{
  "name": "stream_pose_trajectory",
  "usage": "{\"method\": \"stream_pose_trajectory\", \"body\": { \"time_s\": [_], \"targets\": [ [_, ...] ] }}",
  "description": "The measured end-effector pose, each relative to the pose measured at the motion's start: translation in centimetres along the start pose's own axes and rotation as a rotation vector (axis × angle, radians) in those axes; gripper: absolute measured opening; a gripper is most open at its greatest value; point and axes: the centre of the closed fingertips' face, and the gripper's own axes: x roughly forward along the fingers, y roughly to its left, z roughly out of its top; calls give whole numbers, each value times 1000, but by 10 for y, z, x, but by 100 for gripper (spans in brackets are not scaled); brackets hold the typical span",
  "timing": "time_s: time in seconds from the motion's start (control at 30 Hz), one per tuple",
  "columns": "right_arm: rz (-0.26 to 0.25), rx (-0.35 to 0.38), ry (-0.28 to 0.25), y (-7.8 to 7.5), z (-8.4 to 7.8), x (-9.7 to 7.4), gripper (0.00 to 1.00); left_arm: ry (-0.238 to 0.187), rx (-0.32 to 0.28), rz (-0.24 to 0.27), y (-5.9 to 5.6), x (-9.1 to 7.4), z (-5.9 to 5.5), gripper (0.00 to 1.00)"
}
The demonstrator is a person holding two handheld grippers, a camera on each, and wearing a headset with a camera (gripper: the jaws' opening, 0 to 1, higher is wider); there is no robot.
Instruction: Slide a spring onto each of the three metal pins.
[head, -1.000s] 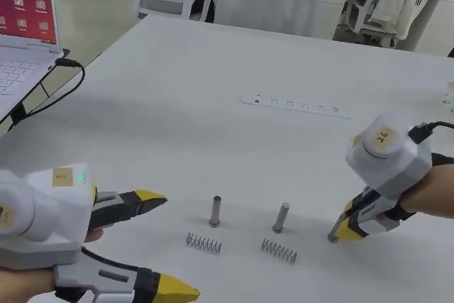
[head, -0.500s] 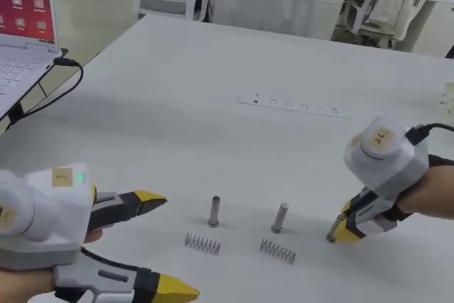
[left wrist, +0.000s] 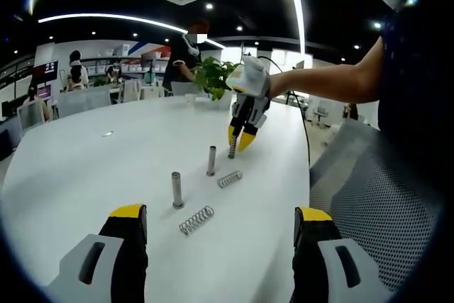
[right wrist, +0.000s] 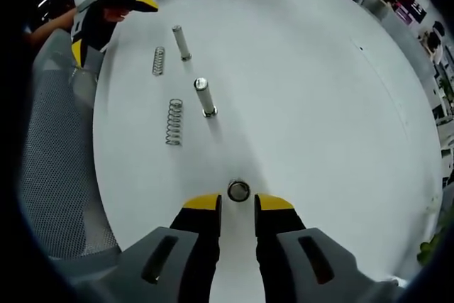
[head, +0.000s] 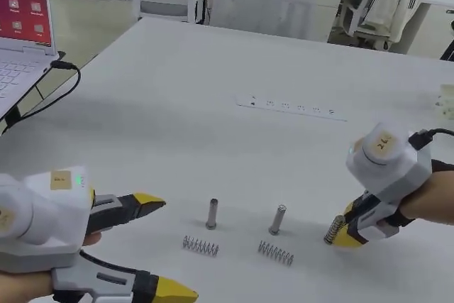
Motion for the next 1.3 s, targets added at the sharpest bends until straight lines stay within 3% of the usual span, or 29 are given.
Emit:
{"method": "stream_pose_trajectory", "body": {
  "time_s": [0.67, 1.1, 1.3],
  "targets": [
    [-7, 20, -17, 21, -11, -9, 17, -4, 1, -1, -3, 0, 1, 81],
    [48, -8, -35, 55, 1, -4, 17, -8, 5, -2, -4, 0, 1, 80],
    [58, -30, -37, 63, 9, -3, 17, -12, 7, 0, -4, -1, 2, 80]
  ]
}}
